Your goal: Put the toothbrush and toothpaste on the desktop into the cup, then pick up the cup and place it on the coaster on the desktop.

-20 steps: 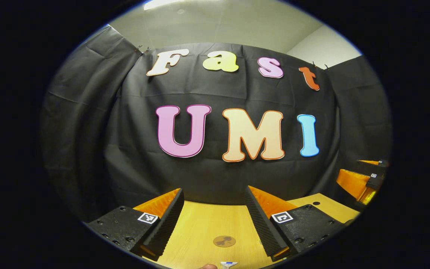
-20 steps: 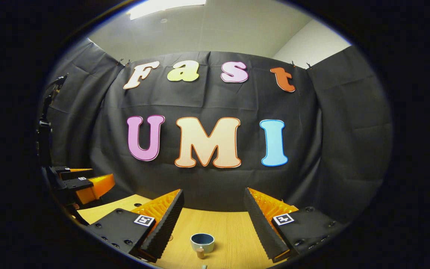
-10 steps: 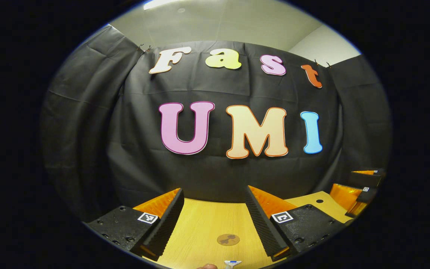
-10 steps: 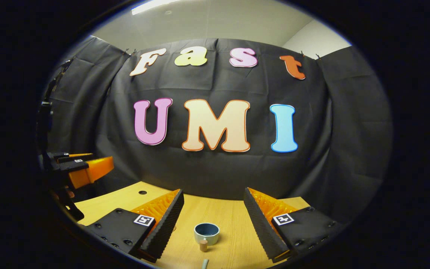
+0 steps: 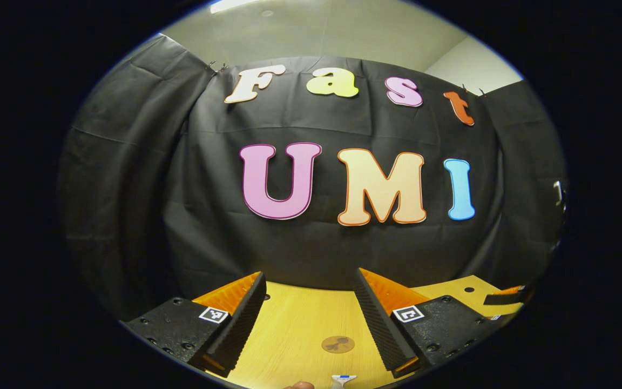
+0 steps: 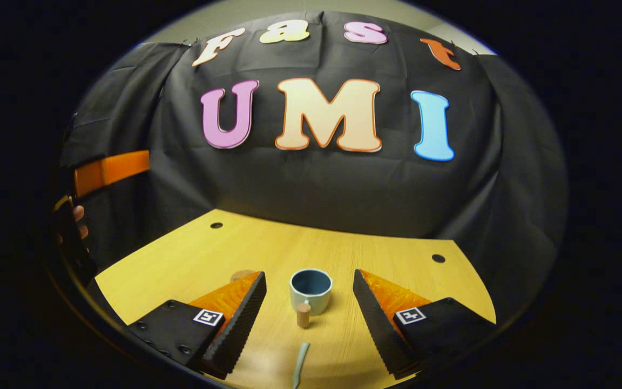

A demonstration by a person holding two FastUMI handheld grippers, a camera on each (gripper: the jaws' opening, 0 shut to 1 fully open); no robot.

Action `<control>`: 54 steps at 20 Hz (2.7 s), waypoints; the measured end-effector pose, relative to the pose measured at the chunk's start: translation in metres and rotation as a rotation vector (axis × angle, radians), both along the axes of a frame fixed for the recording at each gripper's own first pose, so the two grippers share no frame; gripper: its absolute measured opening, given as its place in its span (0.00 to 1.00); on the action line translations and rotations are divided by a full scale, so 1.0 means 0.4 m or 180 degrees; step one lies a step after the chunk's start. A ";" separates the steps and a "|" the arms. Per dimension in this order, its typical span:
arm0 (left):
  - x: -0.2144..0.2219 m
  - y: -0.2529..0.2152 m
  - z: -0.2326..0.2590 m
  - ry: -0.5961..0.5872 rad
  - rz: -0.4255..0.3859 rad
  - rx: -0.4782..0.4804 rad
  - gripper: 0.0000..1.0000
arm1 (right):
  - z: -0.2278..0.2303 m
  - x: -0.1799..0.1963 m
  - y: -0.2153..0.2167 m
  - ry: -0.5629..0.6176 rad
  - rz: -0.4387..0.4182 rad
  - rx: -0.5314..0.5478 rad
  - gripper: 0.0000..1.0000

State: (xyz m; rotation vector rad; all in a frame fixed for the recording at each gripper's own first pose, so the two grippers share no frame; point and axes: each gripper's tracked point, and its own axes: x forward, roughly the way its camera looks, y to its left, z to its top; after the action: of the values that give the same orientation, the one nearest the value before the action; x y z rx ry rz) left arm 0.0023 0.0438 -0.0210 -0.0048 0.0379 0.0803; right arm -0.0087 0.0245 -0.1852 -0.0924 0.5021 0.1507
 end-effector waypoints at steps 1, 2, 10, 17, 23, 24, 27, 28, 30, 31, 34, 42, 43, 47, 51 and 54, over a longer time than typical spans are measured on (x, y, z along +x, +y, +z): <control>-0.002 0.007 -0.003 0.0007 0.0018 0.0000 0.94 | -0.028 -0.006 -0.003 0.0114 0.0005 -0.0022 1.00; -0.009 0.015 -0.007 0.0011 0.0034 0.0005 0.94 | -0.059 -0.012 -0.003 0.0218 0.0011 -0.0026 1.00; -0.025 0.049 -0.027 0.0080 0.0132 0.0033 0.94 | -0.248 -0.099 -0.004 0.1138 0.0087 -0.0147 1.00; -0.033 0.072 -0.049 0.0160 0.0181 0.0035 0.94 | -0.386 -0.169 -0.017 0.1892 0.0127 -0.0352 1.00; -0.041 0.084 -0.066 0.0217 0.0186 0.0045 0.94 | -0.464 -0.211 -0.026 0.2445 0.0114 -0.0406 1.00; -0.042 0.086 -0.068 0.0222 0.0187 0.0046 0.94 | -0.471 -0.219 -0.028 0.2519 0.0101 -0.0406 0.99; -0.039 0.093 -0.075 0.0244 0.0188 0.0042 0.95 | -0.484 -0.232 -0.035 0.2696 0.0110 -0.0425 0.93; -0.041 0.096 -0.079 0.0262 0.0191 0.0041 0.95 | -0.489 -0.242 -0.033 0.2772 0.0107 -0.0420 0.92; -0.040 0.096 -0.087 0.0283 0.0174 0.0035 0.95 | -0.495 -0.262 -0.044 0.2904 0.0118 -0.0525 0.87; -0.038 0.097 -0.090 0.0298 0.0168 0.0038 0.95 | -0.499 -0.250 -0.043 0.2877 0.0180 -0.0550 0.84; -0.033 0.093 -0.105 0.0340 0.0128 0.0077 0.95 | -0.500 -0.270 -0.033 0.3070 0.0258 -0.0636 0.70; -0.026 0.006 -0.206 0.0652 -0.0261 0.0091 0.94 | -0.498 -0.272 -0.023 0.3222 0.0283 -0.0497 0.06; -0.030 -0.013 -0.230 0.0745 -0.0333 0.0094 0.94 | -0.498 -0.271 -0.022 0.3214 0.0284 -0.0486 0.06; -0.042 -0.064 -0.330 0.1100 -0.0558 0.0102 0.95 | -0.496 -0.269 -0.020 0.3108 0.0303 -0.0507 0.06; -0.078 -0.124 -0.448 0.1546 -0.0784 0.0067 0.95 | -0.495 -0.268 -0.020 0.3064 0.0322 -0.0466 0.06; -0.110 -0.149 -0.531 0.1885 -0.0846 0.0044 0.95 | -0.496 -0.269 -0.021 0.3018 0.0326 -0.0419 0.06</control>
State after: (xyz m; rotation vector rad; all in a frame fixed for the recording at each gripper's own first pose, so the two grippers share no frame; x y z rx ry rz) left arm -0.0417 -0.0157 -0.2333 0.0378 0.6284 -0.1864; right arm -0.1163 0.0162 -0.3834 -0.1754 1.4552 0.2608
